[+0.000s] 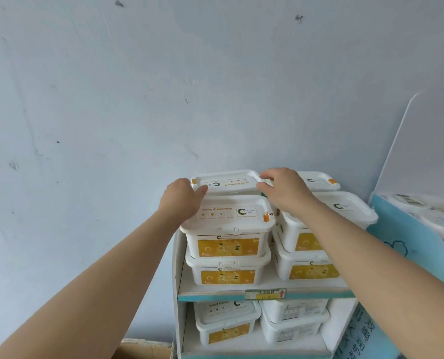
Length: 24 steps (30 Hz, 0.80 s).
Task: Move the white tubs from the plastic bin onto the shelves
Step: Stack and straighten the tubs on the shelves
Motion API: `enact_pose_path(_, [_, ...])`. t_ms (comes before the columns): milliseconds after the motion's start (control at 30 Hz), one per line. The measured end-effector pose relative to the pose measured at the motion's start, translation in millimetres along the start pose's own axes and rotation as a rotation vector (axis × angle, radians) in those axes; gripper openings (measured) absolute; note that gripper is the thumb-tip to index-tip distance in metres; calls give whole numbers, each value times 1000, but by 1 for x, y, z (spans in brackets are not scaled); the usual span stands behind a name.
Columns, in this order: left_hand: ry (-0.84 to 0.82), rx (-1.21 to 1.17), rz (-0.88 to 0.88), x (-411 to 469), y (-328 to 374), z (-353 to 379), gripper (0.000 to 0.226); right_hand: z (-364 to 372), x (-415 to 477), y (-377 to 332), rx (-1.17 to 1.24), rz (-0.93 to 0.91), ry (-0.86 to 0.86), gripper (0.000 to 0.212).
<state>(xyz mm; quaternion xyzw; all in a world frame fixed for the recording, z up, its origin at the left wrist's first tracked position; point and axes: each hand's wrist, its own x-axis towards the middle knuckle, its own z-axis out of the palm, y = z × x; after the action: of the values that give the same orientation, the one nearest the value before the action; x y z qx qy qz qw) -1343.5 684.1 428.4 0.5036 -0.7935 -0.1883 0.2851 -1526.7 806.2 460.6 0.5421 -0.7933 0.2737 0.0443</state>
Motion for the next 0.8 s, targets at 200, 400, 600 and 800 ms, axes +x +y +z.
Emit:
enact_pose_path(200, [-89, -19, -119, 36, 1, 9, 44, 9, 74, 11, -116, -71, -227, 45])
enact_pose_path(400, [-79, -154, -171, 55, -4, 15, 38, 28, 120, 19, -106, -76, -364, 55])
enact_pose_path(600, [-77, -339, -174, 59, -6, 19, 36, 37, 146, 27, -52, -67, -411, 45])
enact_pose_path(800, [-17, -531, -203, 60, 3, 1, 44, 33, 156, 24, 125, -80, -381, 22])
